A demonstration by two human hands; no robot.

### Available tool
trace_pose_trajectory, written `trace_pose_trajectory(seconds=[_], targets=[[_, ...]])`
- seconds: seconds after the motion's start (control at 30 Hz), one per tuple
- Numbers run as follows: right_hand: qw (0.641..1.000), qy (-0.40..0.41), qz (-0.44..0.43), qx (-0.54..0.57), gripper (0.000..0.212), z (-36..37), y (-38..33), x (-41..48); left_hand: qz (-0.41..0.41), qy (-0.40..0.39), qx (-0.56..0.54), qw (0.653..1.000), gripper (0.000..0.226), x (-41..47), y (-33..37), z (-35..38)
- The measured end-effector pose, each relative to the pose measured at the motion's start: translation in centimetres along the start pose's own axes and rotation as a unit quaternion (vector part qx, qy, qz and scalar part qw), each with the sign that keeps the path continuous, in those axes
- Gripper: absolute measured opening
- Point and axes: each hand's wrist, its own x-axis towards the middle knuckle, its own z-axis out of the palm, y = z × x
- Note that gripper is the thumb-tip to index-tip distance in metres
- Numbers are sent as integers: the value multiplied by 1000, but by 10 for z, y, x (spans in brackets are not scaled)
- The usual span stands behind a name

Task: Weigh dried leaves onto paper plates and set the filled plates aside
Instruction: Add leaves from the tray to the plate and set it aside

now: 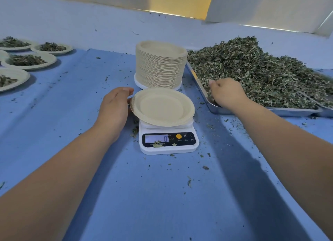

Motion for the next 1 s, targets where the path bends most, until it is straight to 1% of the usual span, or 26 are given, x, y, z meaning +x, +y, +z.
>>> trace_pose_trajectory(seconds=[0.07, 0.2, 0.3, 0.4, 0.47, 0.57, 0.63, 0.77, 0.8, 0.87, 0.93, 1.0], targets=[[999, 31, 3, 17, 56, -1, 0, 1, -7, 2, -3, 1000, 26, 0, 0, 1], [1000, 17, 11, -1, 56, -2, 1, -1, -15, 1, 3, 1000, 25, 2, 0, 1], [998, 59, 8, 35, 56, -15, -5, 1, -15, -4, 34, 999, 27, 3, -1, 1], [993, 94, -15, 70, 56, -35, -26, 3, -17, 0, 12, 1000, 26, 2, 0, 1], [988, 95, -25, 118, 55, -45, -48, 1, -16, -3, 14, 1000, 26, 1, 0, 1], [974, 70, -54, 207, 54, -50, -84, -9, -16, -1, 9, 1000, 27, 0, 0, 0], [967, 45, -89, 234, 55, -48, -107, -23, -10, -4, 13, 1000, 26, -2, 1, 0], [965, -9, -168, 199, 52, -26, -141, -54, -10, -3, 16, 1000, 29, -4, 3, 0], [963, -35, -185, 192, 47, -16, -144, -61, -8, -3, 19, 1000, 30, -5, 3, 0], [953, -113, -210, 186, 34, -1, -149, -71, 9, -9, 27, 1000, 35, -6, 3, -1], [950, -156, -217, 161, 30, 4, -149, -74, 20, -15, 40, 999, 39, -7, 4, -2], [946, -176, -209, 176, 30, -1, -146, -71, 23, -16, 43, 999, 39, -8, 5, -2]])
